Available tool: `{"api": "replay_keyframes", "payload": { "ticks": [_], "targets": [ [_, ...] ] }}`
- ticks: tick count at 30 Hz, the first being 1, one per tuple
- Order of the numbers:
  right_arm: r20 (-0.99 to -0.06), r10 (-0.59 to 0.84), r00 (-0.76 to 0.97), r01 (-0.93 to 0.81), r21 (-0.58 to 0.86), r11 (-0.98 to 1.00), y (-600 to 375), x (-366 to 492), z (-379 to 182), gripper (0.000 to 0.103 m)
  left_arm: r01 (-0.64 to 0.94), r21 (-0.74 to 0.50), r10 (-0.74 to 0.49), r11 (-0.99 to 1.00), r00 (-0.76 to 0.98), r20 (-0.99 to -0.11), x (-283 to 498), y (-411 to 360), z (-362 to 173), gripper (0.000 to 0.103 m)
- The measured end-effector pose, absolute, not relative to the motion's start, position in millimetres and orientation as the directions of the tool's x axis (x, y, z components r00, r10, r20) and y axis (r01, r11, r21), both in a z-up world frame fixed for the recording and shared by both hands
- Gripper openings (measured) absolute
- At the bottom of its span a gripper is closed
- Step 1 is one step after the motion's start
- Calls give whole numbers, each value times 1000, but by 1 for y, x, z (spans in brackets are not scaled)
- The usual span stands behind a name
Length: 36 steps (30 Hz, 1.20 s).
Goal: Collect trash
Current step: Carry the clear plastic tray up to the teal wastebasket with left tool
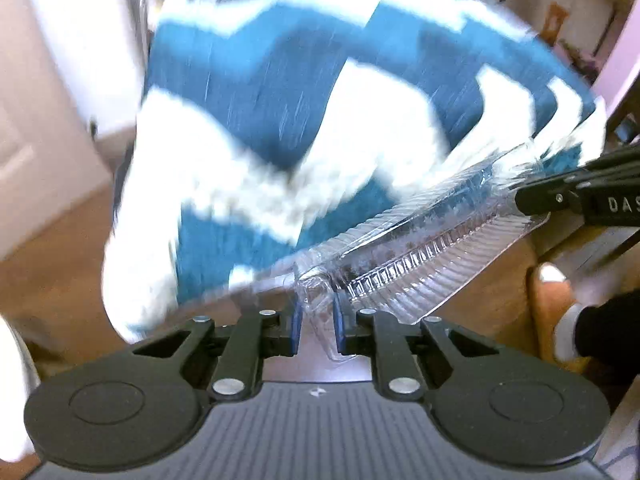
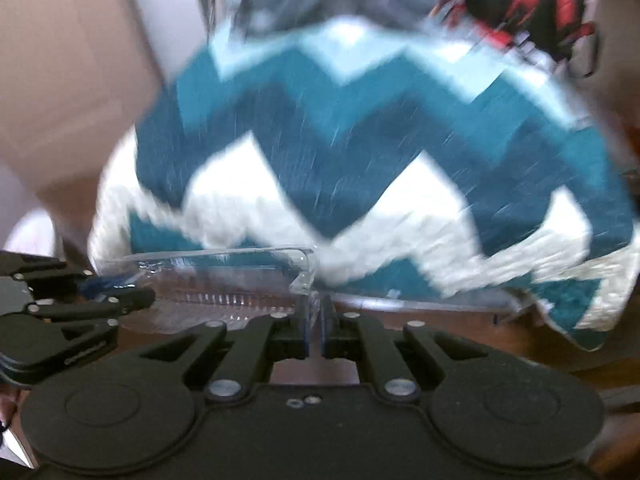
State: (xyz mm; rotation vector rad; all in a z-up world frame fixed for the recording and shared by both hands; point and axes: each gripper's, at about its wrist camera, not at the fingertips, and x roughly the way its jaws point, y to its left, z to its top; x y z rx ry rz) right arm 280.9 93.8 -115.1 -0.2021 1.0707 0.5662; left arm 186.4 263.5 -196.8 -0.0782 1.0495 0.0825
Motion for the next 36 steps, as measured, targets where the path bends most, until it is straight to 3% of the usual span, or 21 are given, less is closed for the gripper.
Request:
{"api": "replay_keyframes", "payload": {
  "ticks": [10, 17, 25, 36],
  "targets": [
    [-713, 414, 567, -503, 98, 859, -8, 258, 44, 5, -98, -17, 54, 995, 678, -733, 206, 186, -45, 16],
    [-597, 405, 692, -473, 48, 880, -118, 226, 139, 5, -22, 19, 29, 1000, 780, -625, 201, 82, 57, 16],
    [-493, 313, 812, -357, 5, 934, -251, 210, 201, 5, 92, 50, -52, 994, 849, -525, 207, -56, 147, 16],
    [-497, 154, 854, -151, 47, 987, -432, 233, 237, 6, 287, 53, -223, 956, 836, -501, 266, -240, 205, 16]
  ]
}}
